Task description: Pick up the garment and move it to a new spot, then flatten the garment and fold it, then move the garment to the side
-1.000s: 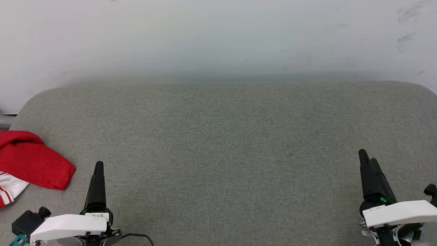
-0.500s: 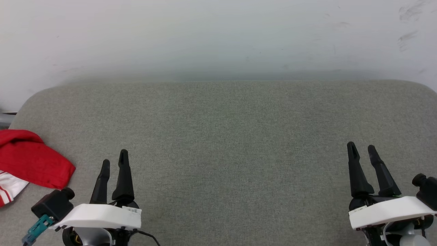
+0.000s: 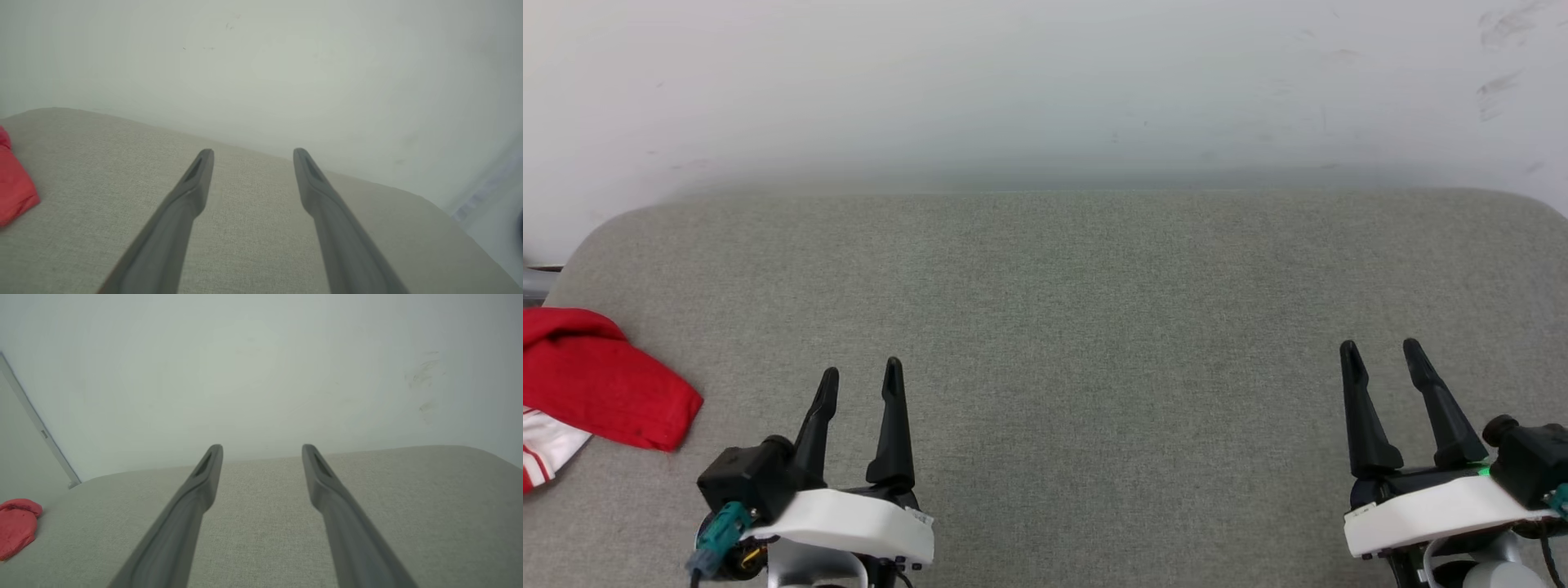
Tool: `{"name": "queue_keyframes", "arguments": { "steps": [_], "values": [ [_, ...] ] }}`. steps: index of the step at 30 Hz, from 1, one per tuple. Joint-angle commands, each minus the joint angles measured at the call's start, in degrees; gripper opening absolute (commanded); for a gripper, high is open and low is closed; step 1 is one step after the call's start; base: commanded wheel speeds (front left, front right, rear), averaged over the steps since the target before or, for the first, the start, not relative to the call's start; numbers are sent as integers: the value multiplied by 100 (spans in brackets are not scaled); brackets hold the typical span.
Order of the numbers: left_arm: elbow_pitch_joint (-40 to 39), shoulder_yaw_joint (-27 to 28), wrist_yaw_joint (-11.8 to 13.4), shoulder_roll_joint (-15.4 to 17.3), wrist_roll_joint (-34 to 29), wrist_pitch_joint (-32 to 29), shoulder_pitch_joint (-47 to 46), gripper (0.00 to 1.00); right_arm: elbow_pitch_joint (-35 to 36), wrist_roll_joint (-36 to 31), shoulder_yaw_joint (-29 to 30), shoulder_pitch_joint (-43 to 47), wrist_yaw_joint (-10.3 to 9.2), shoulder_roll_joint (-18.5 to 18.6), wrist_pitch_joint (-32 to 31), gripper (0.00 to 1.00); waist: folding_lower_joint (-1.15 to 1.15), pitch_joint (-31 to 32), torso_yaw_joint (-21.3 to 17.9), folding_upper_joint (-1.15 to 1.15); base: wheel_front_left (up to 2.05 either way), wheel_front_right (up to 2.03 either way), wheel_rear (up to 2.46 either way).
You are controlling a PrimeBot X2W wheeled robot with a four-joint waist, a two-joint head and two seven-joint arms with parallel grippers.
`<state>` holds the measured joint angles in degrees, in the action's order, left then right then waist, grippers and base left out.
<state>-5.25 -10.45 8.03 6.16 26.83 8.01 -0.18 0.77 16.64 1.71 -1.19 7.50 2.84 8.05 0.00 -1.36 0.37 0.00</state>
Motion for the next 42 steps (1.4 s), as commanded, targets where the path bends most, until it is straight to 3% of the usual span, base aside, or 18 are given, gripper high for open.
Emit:
{"name": "queue_keyframes", "arguments": {
  "steps": [1,8,12,22,29,34,42],
  "values": [
    [-77,-115,119,111,-180,56,-33,100,98,-203,-23,-7,-1,9,54,100,0,2,0,0,0,0,0],
    [88,-878,746,485,-597,160,-148,100,132,-724,-30,36,-1,9,156,100,0,9,-6,0,0,0,0],
    [158,-1038,852,519,-535,214,-171,100,139,-955,-45,47,-2,9,212,100,0,5,-5,0,0,0,0],
    [200,-742,318,282,-815,354,10,100,214,-1377,-71,88,-2,8,341,100,0,0,7,0,0,0,0],
    [238,-734,379,193,-1363,434,74,100,255,-1742,-118,115,-2,8,428,100,0,2,12,0,0,0,0],
    [238,-509,271,15,-1335,492,169,100,195,-1402,-56,162,-2,8,492,100,0,4,20,0,0,0,0],
    [349,13,-404,-244,-1486,580,353,100,-18,-680,48,202,-2,6,574,100,0,0,30,0,0,0,0]
  ]
}}
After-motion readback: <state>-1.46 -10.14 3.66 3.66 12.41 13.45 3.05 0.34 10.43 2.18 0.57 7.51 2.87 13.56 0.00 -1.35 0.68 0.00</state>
